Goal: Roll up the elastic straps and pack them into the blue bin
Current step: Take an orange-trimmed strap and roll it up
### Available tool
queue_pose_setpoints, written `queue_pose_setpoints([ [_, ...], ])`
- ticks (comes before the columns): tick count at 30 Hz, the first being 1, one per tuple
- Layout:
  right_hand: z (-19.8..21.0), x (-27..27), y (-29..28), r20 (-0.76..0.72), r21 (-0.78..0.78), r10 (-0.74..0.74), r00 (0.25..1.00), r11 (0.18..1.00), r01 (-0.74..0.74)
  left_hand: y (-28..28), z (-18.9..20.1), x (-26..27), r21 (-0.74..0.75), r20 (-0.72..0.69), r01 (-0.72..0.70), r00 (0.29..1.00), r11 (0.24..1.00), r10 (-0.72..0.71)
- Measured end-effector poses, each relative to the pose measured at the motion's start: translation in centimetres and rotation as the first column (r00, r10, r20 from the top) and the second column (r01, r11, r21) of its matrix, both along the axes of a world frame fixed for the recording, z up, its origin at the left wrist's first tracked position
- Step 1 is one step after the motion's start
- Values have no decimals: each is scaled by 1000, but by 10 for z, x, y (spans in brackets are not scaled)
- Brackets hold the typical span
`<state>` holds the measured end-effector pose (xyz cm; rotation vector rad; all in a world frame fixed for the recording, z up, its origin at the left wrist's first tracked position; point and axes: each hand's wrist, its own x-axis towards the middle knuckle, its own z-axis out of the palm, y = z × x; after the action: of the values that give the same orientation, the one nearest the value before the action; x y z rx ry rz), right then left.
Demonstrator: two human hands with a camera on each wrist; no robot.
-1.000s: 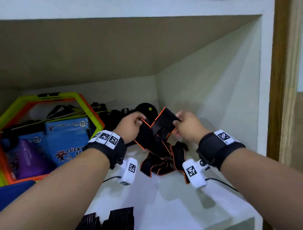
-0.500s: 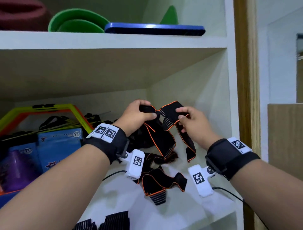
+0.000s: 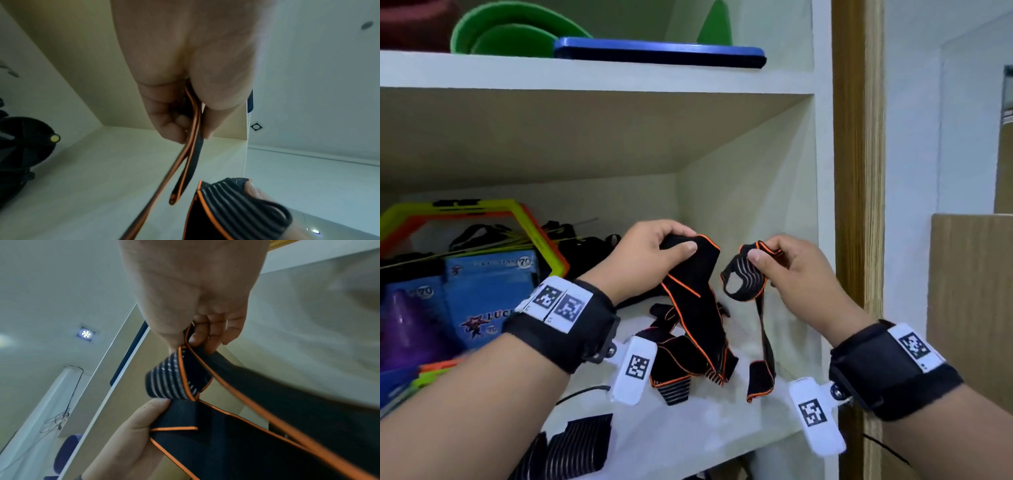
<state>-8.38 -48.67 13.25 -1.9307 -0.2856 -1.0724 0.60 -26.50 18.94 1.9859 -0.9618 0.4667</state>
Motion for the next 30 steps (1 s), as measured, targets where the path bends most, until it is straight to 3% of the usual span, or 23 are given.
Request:
queue_pose_setpoints([
  [6, -39, -16, -16, -81, 12, 77, 994, 997, -76, -9, -46, -32, 131, 39, -43, 999, 991, 38],
  [10, -66, -22, -24, -134, 167, 89, 987, 984, -66, -8, -77, -52, 151, 51, -10, 999, 989, 2],
  [13, -86, -24, -27, -204, 185, 91, 975, 981, -53, -5, -98, -74, -6, -150, 48, 988, 999, -49],
  [16, -103, -27, -27, -240, 227, 146, 960, 970, -91, -8, -120, -102, -87, -355, 14, 934, 996, -44],
  [19, -120, -31, -22, -265, 199, 214, 940, 966, -164, -12, -144, -128, -58, -366, -55, 930, 997, 30],
  [22, -139, -36, -15, -288, 181, 372, 882, 926, -331, -16, -168, -146, -23, -418, -103, 904, 994, 84],
  [26, -161, -45, -5, -323, 220, 525, 787, 851, -478, -19, -196, -164, 173, -373, -183, 897, 968, 237],
  [30, -176, -56, 0, -405, 278, 623, 669, 781, -559, -16, -216, -172, 126, -362, -256, 888, 959, 284],
])
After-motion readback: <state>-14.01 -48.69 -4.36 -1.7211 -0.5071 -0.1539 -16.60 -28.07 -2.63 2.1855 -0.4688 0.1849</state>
